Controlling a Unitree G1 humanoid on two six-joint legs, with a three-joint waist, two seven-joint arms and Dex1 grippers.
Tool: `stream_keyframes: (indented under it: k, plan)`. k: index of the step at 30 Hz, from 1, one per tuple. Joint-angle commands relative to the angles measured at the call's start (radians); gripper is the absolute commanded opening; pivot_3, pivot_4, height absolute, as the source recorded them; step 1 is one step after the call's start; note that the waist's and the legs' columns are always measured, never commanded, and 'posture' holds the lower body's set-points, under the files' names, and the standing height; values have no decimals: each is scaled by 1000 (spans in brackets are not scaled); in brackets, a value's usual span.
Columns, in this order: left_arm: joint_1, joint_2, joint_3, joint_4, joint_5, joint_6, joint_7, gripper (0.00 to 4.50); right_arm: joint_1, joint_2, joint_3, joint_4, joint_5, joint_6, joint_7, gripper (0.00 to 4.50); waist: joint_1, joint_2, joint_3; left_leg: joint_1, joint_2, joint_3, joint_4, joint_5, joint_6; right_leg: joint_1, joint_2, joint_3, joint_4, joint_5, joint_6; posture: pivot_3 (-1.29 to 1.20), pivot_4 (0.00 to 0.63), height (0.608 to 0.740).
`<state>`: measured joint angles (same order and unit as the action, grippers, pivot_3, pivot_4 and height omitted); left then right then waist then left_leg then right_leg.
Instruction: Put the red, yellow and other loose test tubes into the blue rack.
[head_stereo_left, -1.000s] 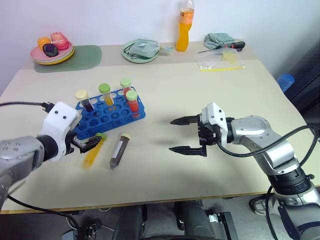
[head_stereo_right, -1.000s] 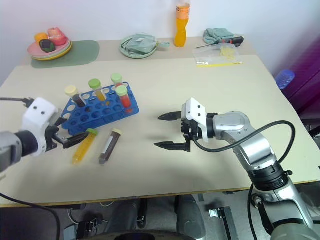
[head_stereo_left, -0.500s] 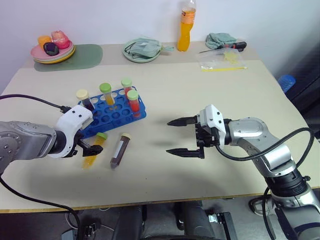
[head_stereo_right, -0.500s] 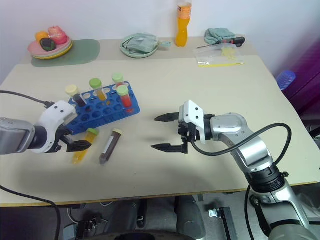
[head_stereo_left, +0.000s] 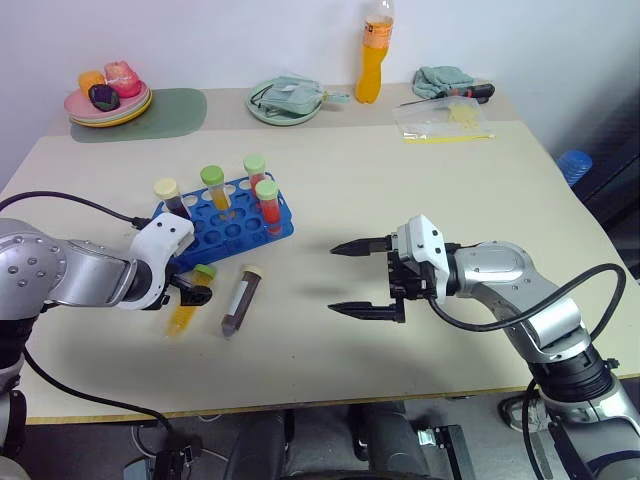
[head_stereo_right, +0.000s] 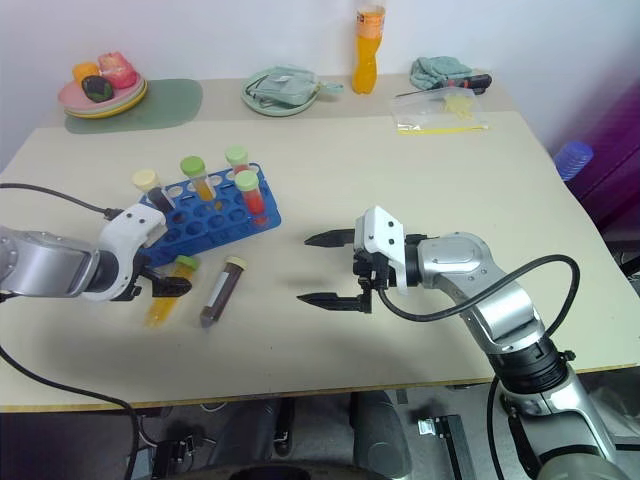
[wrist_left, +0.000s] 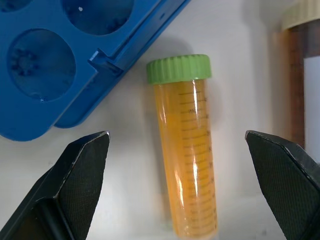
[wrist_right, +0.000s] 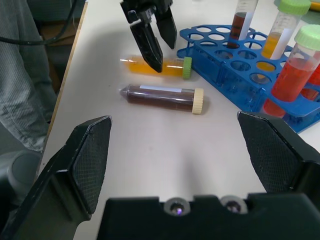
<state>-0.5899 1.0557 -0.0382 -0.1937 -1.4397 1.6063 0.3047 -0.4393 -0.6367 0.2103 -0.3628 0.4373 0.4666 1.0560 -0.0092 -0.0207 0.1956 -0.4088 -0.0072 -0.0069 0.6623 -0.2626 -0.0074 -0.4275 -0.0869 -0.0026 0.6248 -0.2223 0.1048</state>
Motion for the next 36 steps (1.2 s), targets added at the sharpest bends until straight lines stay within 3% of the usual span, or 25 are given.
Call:
stream_keyframes:
  k: [1,3,10,11,15,18,20,22,24,26,28,32,36]
  plan:
    - [-35,-9,-22,38,-44,8,79,4500,10,8,-6,-49,8,-6,-9,4467,0,0,0,0,0,0,0,0,0,0,0,0,0,0,1,0,150,740]
    - [-42,-31,-28,68,-62,8,121,4500,17,9,-6,-60,9,-3,-17,4467,0,0,0,0,-1,0,0,0,0,0,-1,0,0,0,1,0,150,740]
    - [-37,-53,-30,108,-151,7,234,1005,25,12,-8,-77,10,4,-32,4500,-1,0,0,0,-1,0,0,1,-1,0,-1,0,1,0,1,0,150,740]
    - [-35,-47,-31,109,-164,4,244,725,25,12,-8,-77,10,5,-33,4500,-1,0,0,0,-1,0,0,1,-2,0,-1,0,1,0,1,0,150,740]
    - [-15,21,-28,82,-223,-5,246,702,23,13,-11,-75,12,5,-34,4500,-1,0,0,0,-1,0,0,1,-2,0,-1,0,2,0,1,0,150,740]
    - [43,147,38,-5,-252,-6,145,702,24,10,-16,-73,13,5,-34,4500,-5,0,0,0,-1,0,0,1,-2,-1,-1,0,2,0,1,0,150,740]
    - [119,212,175,-122,-219,-36,26,702,25,8,-22,-74,16,8,-35,4500,-4,0,0,0,-1,1,0,1,-3,-2,-1,0,2,0,-1,0,150,740]
    - [201,215,355,-232,-135,-110,-79,702,26,8,-30,-72,22,11,-36,4500,-2,0,0,0,-1,1,-1,2,-3,-2,-1,0,2,-1,-2,0,150,740]
    - [246,153,470,-368,68,-314,-129,702,21,21,-34,-65,27,17,-47,4500,6,0,0,0,-1,1,-1,2,-4,-1,-2,0,1,-2,-3,0,150,740]
    - [243,50,478,-441,202,-493,-161,702,7,50,-36,-48,29,23,-75,4500,18,1,-1,0,-1,1,-1,3,-5,0,-2,0,-3,-2,-4,0,150,740]
    - [208,-101,403,-474,335,-643,-114,702,-10,100,-43,-22,28,30,-126,4500,25,1,-1,0,-1,1,-1,3,-5,2,-1,0,-6,-1,-6,0,150,740]
    - [231,-333,187,-501,756,-931,-16,702,-2,197,-68,9,22,28,-239,4500,24,0,-2,0,-4,2,0,3,-5,5,-1,0,-8,0,-6,0,150,740]
    - [324,-466,-24,-411,1137,-1229,-21,702,54,257,-77,12,14,24,-320,4500,22,-1,-3,-1,-5,3,-1,3,-5,3,-1,0,-8,2,-3,0,150,740]
